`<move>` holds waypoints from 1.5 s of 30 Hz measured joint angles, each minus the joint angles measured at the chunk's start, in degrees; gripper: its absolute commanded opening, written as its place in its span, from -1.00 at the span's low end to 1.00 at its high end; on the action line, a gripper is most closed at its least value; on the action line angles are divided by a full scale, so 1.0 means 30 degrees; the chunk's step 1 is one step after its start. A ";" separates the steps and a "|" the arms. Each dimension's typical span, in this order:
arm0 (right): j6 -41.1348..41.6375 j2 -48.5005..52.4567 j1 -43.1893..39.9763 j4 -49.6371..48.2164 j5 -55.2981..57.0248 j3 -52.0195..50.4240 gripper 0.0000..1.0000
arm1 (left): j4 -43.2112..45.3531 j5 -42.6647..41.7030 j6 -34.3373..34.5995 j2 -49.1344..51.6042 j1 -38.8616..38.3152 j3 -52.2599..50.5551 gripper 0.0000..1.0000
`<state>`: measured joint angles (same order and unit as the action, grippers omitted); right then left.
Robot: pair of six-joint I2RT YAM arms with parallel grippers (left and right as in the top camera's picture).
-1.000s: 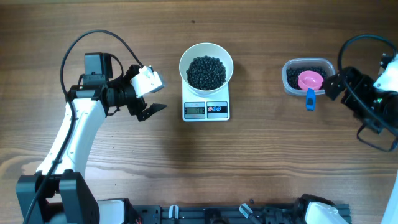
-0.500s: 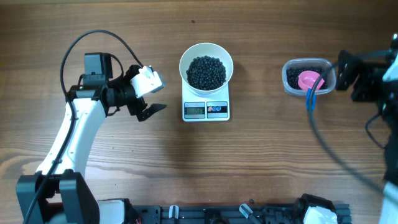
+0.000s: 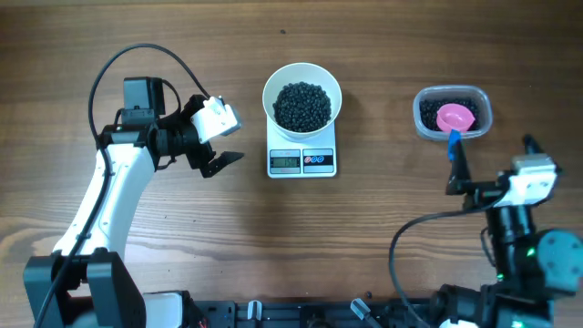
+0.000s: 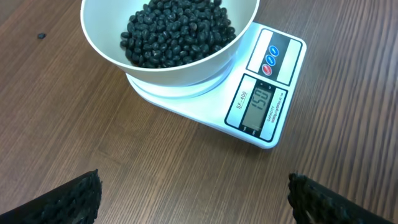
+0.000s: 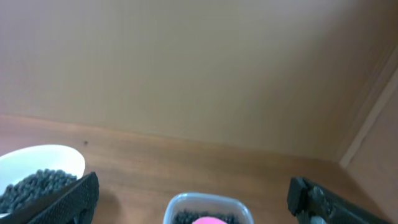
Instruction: Scoop item into bowl and weigh 150g on scale
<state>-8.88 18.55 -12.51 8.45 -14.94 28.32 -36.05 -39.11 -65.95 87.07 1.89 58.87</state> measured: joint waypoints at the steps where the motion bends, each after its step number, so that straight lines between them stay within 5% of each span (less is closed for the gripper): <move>1: -0.0029 -0.0991 0.0233 -0.0903 0.0000 -0.1399 0.99 | -0.0007 0.0000 0.0000 0.0000 0.0000 0.0000 1.00; 6: -0.0073 -0.4058 0.1690 -0.3410 0.0576 -0.6229 0.99 | -0.0007 -0.0007 0.0000 0.0007 0.0000 0.0000 1.00; 16: -0.0073 -0.5683 0.2499 -0.2980 0.1457 -0.9245 0.99 | 0.0000 -0.0007 0.0000 0.0007 0.0000 0.0000 1.00; 45: -0.0066 -0.5799 0.2499 -0.2965 0.1661 -0.9311 1.00 | 0.0000 -0.0007 0.0000 0.0007 0.0000 0.0000 1.00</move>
<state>-9.08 1.15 -5.02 -0.45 -9.96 0.38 -36.05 -39.13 -65.95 87.09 1.89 58.87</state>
